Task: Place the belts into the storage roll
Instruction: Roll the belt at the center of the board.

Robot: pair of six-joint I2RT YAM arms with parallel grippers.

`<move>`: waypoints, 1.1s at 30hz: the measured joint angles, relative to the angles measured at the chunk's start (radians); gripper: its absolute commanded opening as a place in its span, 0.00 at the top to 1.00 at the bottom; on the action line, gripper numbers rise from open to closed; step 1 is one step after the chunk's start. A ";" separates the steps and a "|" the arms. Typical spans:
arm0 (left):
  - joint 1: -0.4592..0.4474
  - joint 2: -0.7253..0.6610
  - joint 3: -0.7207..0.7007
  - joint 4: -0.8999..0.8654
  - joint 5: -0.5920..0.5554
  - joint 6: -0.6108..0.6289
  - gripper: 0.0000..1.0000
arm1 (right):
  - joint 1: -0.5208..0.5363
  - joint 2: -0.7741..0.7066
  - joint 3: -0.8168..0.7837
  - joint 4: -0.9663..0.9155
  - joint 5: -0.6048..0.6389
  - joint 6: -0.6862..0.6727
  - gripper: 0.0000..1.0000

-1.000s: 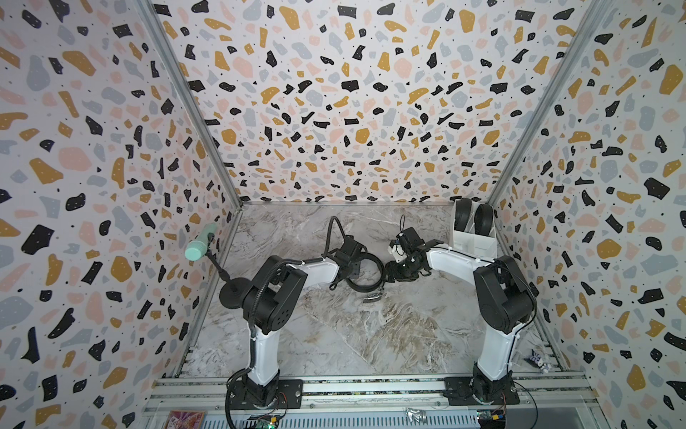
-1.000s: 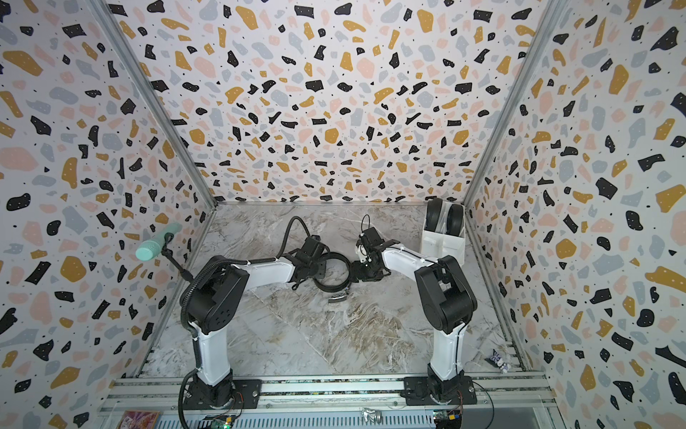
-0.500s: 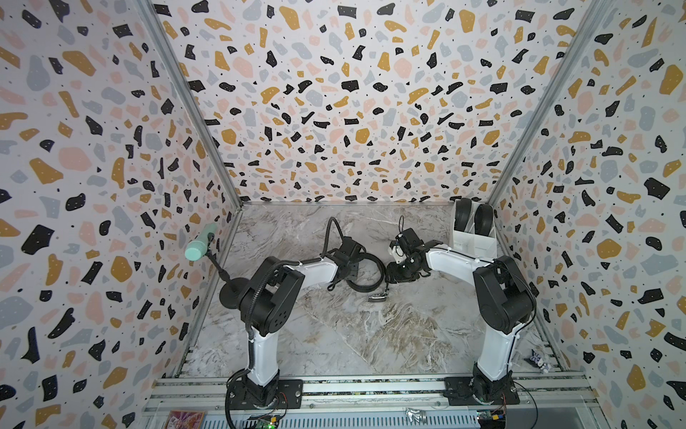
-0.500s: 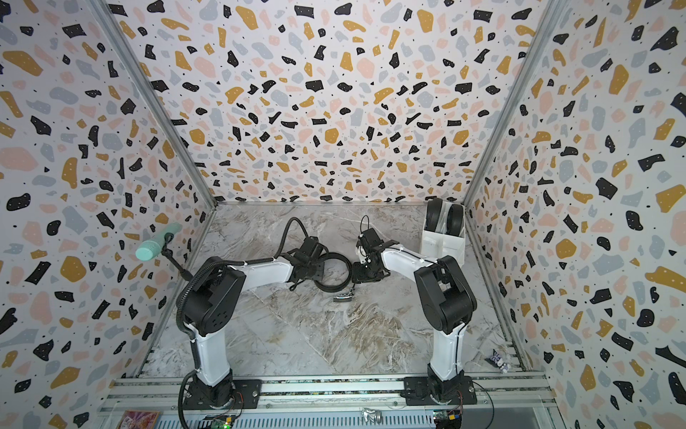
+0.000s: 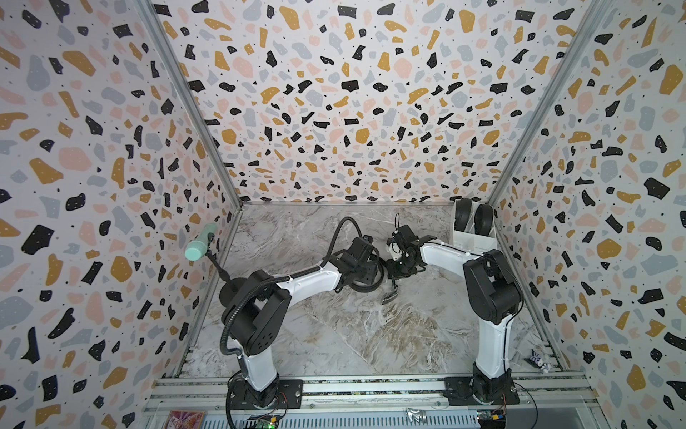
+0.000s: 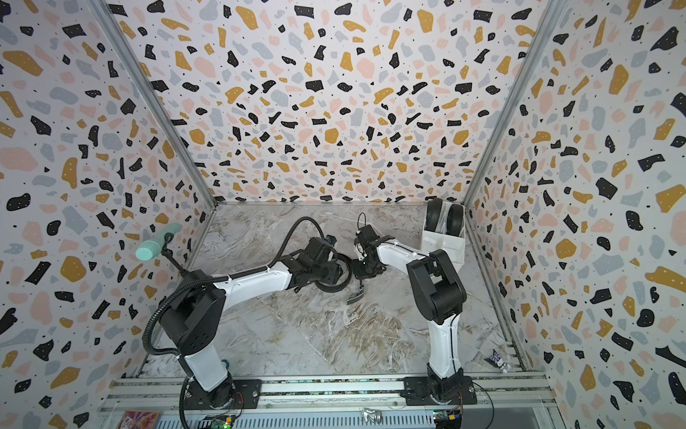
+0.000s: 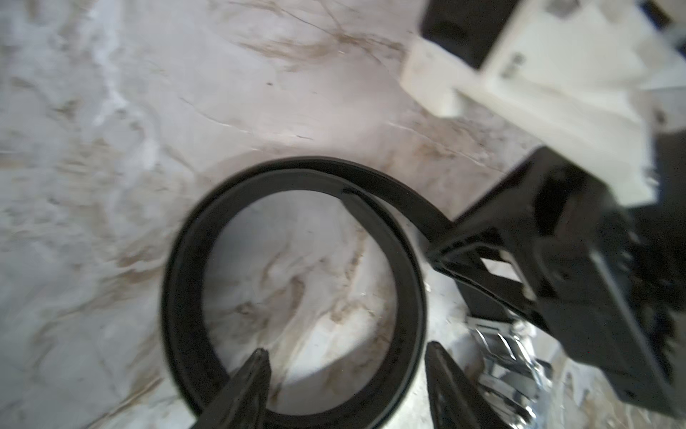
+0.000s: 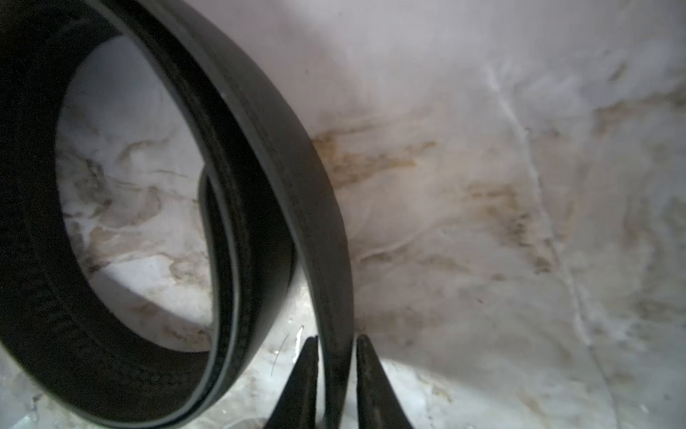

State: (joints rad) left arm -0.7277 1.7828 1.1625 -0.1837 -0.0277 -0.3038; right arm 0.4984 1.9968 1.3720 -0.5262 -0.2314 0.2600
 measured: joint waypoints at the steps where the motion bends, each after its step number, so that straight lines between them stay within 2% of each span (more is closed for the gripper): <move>1: -0.006 0.006 0.000 0.002 0.027 0.006 0.41 | 0.000 0.003 0.002 0.000 0.000 -0.001 0.82; 5: -0.019 0.056 0.000 0.009 0.103 0.023 0.45 | -0.004 0.007 0.005 0.000 -0.002 -0.008 0.84; 11: -0.023 0.112 0.000 0.013 0.117 0.023 0.51 | -0.010 0.007 0.005 -0.001 -0.003 -0.013 0.85; 21: -0.016 0.057 0.000 0.106 0.116 -0.016 0.45 | -0.014 0.007 0.005 0.000 -0.009 -0.016 0.85; 29: 0.023 0.111 0.025 0.140 0.097 -0.080 0.56 | -0.015 0.007 0.003 0.003 -0.015 -0.016 0.86; 33: 0.035 0.161 0.049 0.153 0.093 -0.111 0.59 | -0.016 0.007 0.003 0.003 -0.019 -0.016 0.86</move>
State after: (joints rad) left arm -0.6926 1.9434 1.2114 -0.0307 0.0658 -0.4152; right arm 0.4828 2.0037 1.3754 -0.5236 -0.2501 0.2440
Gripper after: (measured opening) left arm 0.420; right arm 0.144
